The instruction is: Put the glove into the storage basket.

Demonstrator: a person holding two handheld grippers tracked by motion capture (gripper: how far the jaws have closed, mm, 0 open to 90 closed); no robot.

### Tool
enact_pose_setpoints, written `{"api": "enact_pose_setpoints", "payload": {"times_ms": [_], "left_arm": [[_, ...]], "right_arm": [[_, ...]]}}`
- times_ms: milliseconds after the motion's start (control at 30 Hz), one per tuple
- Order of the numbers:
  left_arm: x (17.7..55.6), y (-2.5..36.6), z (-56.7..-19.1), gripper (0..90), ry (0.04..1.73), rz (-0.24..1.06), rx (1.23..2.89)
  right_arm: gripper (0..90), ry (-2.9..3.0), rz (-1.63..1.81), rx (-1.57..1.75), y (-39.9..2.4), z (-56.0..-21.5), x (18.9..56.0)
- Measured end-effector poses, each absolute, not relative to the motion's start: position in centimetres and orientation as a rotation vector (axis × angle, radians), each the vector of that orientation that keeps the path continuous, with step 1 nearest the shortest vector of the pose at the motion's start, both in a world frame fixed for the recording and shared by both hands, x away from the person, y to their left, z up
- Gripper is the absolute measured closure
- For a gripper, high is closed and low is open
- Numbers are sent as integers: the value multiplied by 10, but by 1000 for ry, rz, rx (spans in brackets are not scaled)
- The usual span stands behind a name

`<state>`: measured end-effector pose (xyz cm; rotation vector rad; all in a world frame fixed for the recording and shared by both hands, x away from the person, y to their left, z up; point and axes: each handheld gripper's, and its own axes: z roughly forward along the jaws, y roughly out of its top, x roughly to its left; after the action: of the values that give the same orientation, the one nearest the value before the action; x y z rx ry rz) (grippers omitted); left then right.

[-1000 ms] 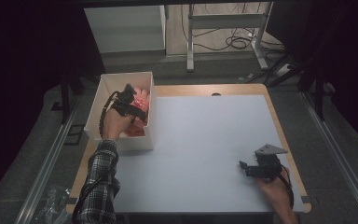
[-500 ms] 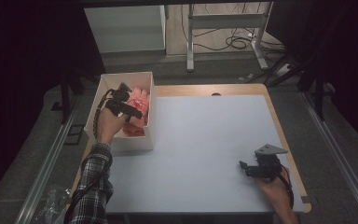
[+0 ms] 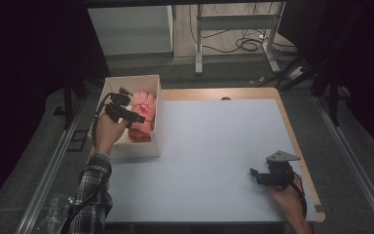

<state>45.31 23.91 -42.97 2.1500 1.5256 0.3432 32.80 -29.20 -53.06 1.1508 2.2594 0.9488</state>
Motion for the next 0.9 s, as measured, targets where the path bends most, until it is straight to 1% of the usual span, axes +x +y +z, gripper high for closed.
{"api": "enact_pose_setpoints", "payload": {"times_ms": [567, 900], "left_arm": [[430, 252, -425, 35, 1435, 425, 2093], [418, 255, -421, 35, 1395, 438, 2065]], "right_arm": [[205, 2257, 946, 1149, -292, -531, 328], [205, 2256, 945, 1148, -292, -531, 328]]}}
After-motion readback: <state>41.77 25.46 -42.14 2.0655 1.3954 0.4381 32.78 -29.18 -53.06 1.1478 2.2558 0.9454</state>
